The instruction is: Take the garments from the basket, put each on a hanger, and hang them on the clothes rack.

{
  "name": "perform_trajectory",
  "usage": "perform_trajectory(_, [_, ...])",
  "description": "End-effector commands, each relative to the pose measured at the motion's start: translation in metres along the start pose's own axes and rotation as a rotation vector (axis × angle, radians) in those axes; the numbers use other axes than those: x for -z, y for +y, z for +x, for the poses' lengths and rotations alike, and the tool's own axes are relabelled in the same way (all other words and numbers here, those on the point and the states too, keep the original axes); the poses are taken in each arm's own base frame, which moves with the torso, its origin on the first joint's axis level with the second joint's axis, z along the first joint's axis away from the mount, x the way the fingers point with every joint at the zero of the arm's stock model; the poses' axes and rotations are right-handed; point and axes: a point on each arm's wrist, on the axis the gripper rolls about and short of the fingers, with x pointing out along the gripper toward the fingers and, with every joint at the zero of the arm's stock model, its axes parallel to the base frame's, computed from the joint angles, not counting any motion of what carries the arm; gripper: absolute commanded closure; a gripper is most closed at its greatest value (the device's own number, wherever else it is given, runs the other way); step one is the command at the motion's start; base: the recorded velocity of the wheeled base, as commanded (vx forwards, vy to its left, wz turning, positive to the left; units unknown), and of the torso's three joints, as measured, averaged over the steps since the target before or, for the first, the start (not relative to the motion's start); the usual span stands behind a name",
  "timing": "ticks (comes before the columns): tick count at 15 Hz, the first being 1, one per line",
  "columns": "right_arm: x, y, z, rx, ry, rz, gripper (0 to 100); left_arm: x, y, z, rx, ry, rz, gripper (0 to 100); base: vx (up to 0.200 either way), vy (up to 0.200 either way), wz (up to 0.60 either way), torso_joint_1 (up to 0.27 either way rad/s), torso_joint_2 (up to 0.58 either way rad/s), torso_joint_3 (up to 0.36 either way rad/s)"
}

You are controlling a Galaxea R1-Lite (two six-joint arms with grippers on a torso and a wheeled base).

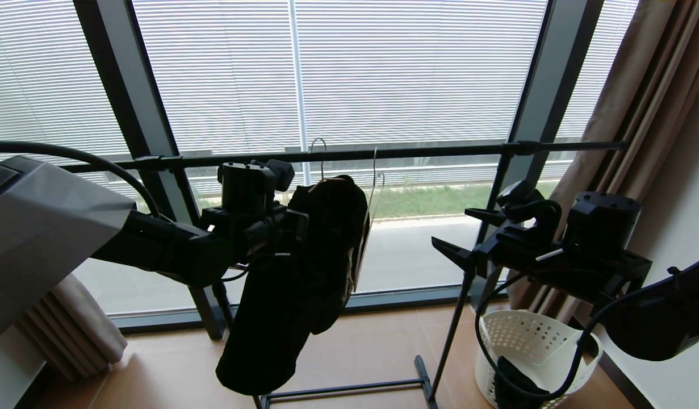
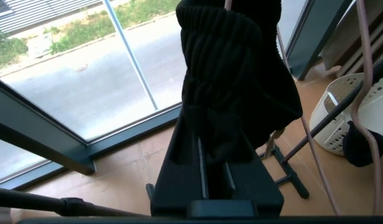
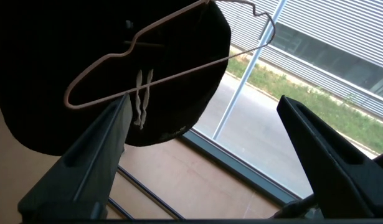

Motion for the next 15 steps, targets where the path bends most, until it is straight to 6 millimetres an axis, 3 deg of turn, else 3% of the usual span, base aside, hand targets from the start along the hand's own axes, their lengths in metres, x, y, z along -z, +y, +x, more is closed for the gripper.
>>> perform_trajectory(1, [0.000, 0.000, 0.000, -0.001, 0.000, -0.001, 0, 0.003, 0.000, -0.013, 0.004, 0.016, 0.007, 100, 0.000, 0.000, 0.00, 0.000, 0.00, 0.000])
perform_trajectory(6, [0.000, 0.000, 0.000, -0.001, 0.000, -0.001, 0, 0.006, 0.001, -0.015, 0.005, 0.023, 0.002, 100, 0.000, 0.000, 0.00, 0.000, 0.00, 0.000])
perform_trajectory(7, [0.000, 0.000, 0.000, -0.001, 0.000, -0.001, 0, 0.005, 0.001, -0.015, 0.006, 0.023, 0.000, 0, 0.000, 0.000, 0.00, 0.000, 0.00, 0.000])
perform_trajectory(11, [0.000, 0.000, 0.000, -0.001, 0.001, 0.000, 0, 0.007, 0.001, -0.015, 0.002, 0.030, 0.006, 0, 0.000, 0.000, 0.00, 0.000, 0.00, 0.000])
perform_trajectory(15, [0.000, 0.000, 0.000, 0.000, -0.001, -0.001, 0, 0.011, 0.002, -0.031, 0.010, 0.049, 0.012, 0, 0.000, 0.000, 0.00, 0.000, 0.00, 0.000])
